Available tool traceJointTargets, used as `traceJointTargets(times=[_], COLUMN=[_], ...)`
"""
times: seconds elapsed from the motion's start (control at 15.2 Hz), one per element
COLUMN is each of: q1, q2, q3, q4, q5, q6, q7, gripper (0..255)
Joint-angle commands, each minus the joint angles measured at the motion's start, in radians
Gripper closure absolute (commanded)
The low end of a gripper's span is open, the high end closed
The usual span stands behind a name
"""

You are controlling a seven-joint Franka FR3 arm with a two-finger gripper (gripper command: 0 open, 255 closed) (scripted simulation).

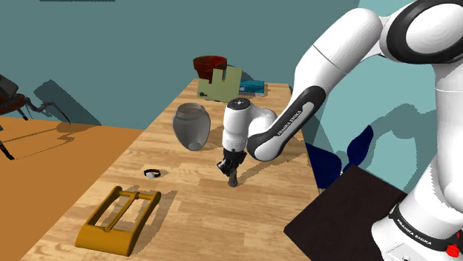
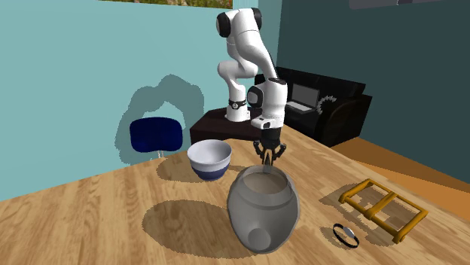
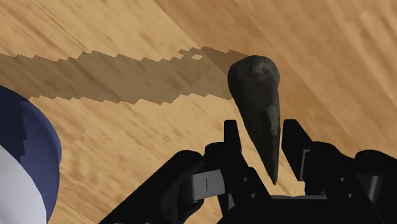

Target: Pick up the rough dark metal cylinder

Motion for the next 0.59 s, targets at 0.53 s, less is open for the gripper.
traceJointTargets(times=[0.53], q1=[-0.003], q2=[-0.011], q3=[0.006], q4=[-0.002], q5=[0.007], q6=[-0.008], q7=[-0.005], gripper=[255])
